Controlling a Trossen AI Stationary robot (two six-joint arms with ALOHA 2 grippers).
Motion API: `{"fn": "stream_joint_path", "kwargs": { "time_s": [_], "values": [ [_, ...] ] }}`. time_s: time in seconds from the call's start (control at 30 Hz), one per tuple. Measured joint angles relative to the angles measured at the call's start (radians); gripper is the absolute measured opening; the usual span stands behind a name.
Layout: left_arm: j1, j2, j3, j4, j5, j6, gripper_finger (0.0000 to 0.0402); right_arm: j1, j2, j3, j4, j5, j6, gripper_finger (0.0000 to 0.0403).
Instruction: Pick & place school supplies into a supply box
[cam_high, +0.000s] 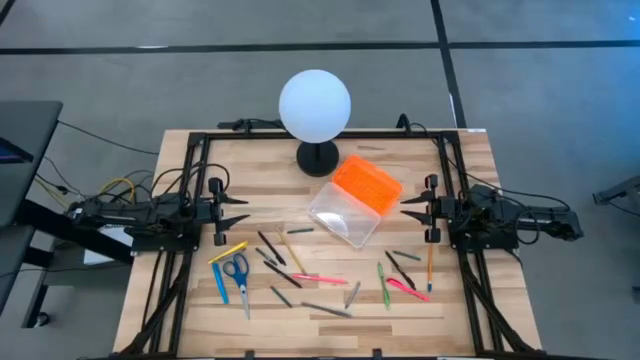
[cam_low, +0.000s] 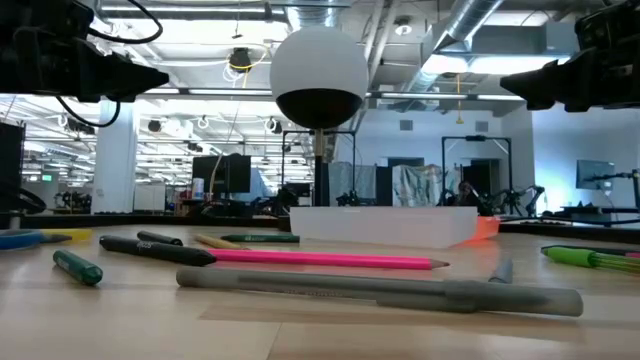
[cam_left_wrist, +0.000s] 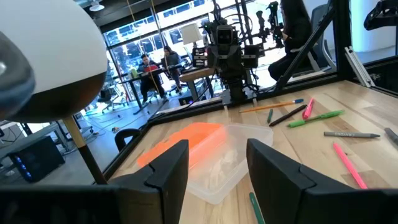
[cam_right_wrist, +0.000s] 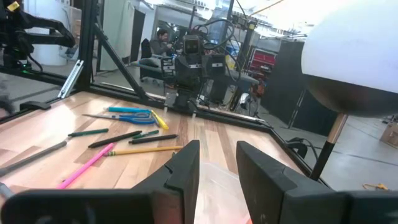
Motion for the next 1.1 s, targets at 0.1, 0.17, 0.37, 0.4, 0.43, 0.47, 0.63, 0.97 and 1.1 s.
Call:
{"fn": "stream_joint_path", "kwargs": {
  "time_s": [0.1, 0.17, 0.37, 0.4, 0.43, 0.47, 0.63, 0.97, 1.1],
  "values": [
    [0.0, 0.0, 0.0, 0.0, 0.0, 0.0, 0.0158, 0.0, 0.0, 0.0, 0.0, 0.0, 0.0, 0.0101],
    [0.0, 0.0, 0.0, 0.0, 0.0, 0.0, 0.0158, 0.0, 0.0, 0.0, 0.0, 0.0, 0.0, 0.0101],
    [0.0, 0.0, 0.0, 0.0, 0.0, 0.0, 0.0158, 0.0, 0.0, 0.0, 0.0, 0.0, 0.0, 0.0101],
    [0.0, 0.0, 0.0, 0.0, 0.0, 0.0, 0.0158, 0.0, 0.0, 0.0, 0.0, 0.0, 0.0, 0.0101],
    [0.0, 0.0, 0.0, 0.0, 0.0, 0.0, 0.0158, 0.0, 0.0, 0.0, 0.0, 0.0, 0.0, 0.0101],
    [0.0, 0.0, 0.0, 0.0, 0.0, 0.0, 0.0158, 0.0, 0.0, 0.0, 0.0, 0.0, 0.0, 0.0101],
    [0.0, 0.0, 0.0, 0.0, 0.0, 0.0, 0.0158, 0.0, 0.0, 0.0, 0.0, 0.0, 0.0, 0.0101],
    [0.0, 0.0, 0.0, 0.0, 0.0, -0.149, 0.0158, -0.008, 0.0, -0.001, 0.047, 0.013, 0.001, 0.0101],
    [0.0, 0.0, 0.0, 0.001, 0.0, -0.212, 0.0158, -0.002, 0.0, -0.001, 0.089, 0.014, 0.237, 0.0101]
  ]
}}
